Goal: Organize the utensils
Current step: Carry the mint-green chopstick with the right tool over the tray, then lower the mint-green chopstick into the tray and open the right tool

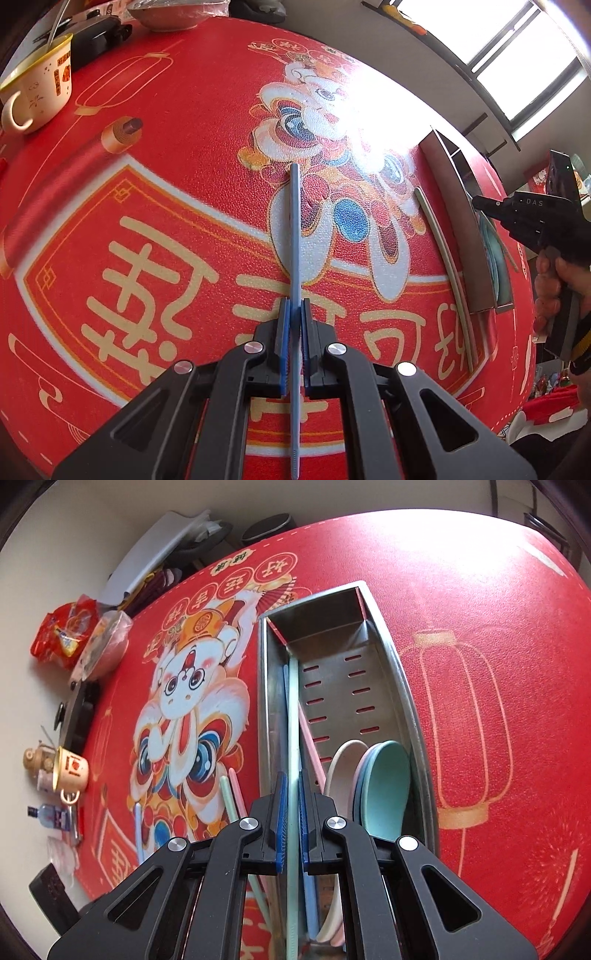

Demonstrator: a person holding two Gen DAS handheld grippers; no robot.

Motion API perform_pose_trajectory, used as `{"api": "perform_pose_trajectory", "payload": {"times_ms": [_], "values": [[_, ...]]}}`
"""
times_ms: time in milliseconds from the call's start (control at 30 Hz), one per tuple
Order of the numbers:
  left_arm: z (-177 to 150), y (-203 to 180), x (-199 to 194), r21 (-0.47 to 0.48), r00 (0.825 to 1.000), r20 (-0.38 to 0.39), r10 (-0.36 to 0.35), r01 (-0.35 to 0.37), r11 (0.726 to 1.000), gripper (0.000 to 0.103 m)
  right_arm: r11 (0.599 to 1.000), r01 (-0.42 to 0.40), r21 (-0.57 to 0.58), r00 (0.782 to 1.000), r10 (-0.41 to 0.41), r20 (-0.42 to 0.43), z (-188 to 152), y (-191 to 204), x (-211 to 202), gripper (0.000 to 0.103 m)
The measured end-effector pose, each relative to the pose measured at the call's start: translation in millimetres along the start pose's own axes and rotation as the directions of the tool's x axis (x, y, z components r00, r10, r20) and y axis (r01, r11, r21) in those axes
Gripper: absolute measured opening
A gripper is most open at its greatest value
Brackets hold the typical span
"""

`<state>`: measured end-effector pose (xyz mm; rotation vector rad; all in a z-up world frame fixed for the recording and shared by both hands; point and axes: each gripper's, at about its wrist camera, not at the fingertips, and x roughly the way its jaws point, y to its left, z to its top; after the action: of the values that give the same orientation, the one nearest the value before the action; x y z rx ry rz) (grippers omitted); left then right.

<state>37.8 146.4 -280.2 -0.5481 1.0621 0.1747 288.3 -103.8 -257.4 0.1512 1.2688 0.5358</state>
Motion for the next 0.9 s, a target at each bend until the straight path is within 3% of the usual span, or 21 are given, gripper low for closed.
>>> {"api": "perform_pose_trajectory", "payload": {"times_ms": [900], "values": [[-1, -3, 1, -0.003, 1.0, 0.007, 0.012, -0.012, 1.0, 0.006, 1.0, 0.015, -0.026, 0.995, -0.017, -0.096, -14, -6, 19, 0.006]]}}
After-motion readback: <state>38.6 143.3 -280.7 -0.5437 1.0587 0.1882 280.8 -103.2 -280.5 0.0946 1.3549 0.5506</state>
